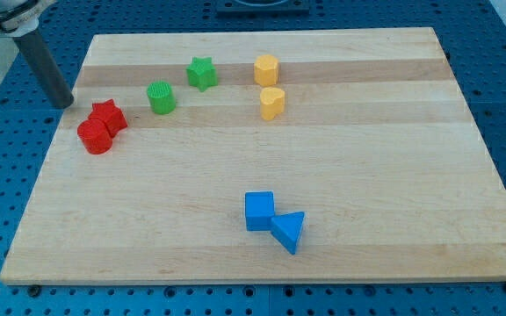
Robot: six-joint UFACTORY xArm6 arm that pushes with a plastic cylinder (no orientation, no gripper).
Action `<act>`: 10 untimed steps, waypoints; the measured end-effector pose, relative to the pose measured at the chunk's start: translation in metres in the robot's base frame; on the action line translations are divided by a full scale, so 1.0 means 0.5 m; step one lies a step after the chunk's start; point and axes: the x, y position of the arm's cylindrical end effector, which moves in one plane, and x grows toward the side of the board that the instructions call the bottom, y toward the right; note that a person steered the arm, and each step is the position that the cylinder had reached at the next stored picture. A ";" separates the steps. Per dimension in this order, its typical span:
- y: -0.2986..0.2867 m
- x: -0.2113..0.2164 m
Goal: Place the red blocks diagonal to each other
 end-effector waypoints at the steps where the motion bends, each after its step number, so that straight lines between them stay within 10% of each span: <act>1: 0.066 0.044; 6: 0.274 0.066; 10: 0.031 0.068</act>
